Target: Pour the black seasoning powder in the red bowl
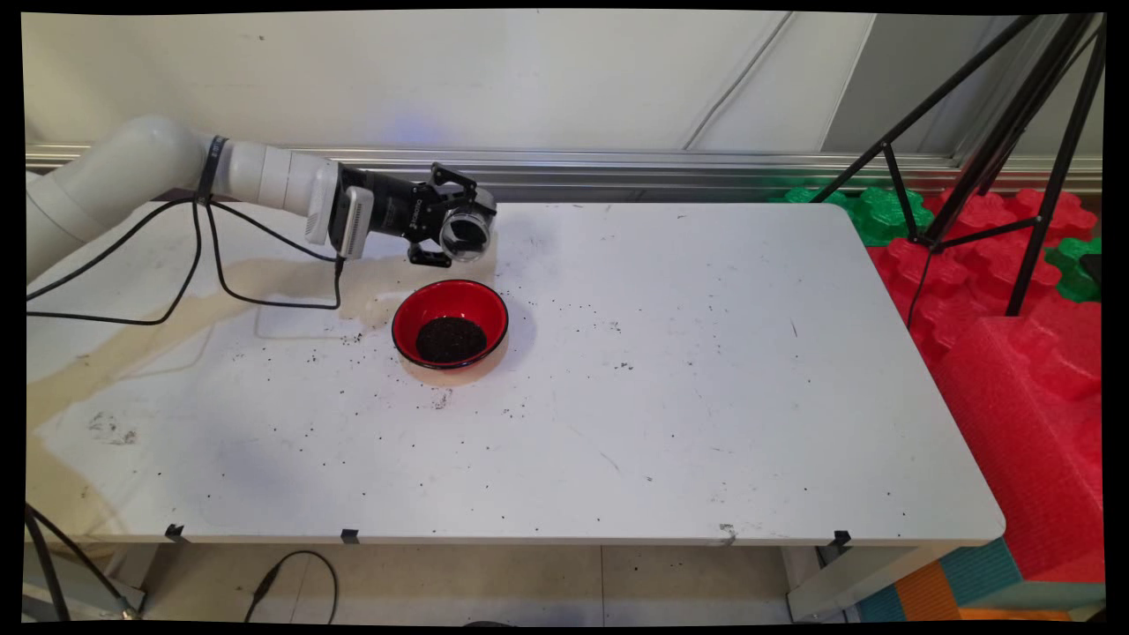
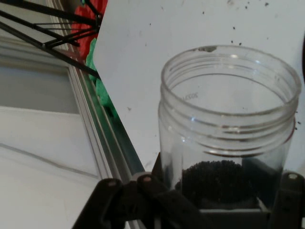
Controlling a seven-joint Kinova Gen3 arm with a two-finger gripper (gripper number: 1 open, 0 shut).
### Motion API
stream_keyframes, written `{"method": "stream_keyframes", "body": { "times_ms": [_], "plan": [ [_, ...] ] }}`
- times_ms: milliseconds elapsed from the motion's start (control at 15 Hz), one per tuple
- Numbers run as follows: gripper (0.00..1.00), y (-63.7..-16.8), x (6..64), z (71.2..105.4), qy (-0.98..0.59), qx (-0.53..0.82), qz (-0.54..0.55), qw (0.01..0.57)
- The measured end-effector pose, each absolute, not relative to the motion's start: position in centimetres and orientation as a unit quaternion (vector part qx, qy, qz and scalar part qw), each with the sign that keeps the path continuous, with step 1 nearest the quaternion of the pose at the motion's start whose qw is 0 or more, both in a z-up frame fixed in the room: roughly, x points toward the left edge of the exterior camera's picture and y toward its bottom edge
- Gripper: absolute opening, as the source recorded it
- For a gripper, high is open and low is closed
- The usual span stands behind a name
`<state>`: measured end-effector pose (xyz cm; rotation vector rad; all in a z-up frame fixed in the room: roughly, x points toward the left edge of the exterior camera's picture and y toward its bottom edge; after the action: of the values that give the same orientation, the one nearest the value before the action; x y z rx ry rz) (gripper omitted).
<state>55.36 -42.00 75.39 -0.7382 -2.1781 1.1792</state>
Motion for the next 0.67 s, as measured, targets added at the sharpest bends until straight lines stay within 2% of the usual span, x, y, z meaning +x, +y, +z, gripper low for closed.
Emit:
{"method": "stream_keyframes", "body": {
  "times_ms": [667],
  "plan": [
    [0.00,-40.7,55.4,75.5,-0.774,-0.356,0.475,0.221]
  ]
}}
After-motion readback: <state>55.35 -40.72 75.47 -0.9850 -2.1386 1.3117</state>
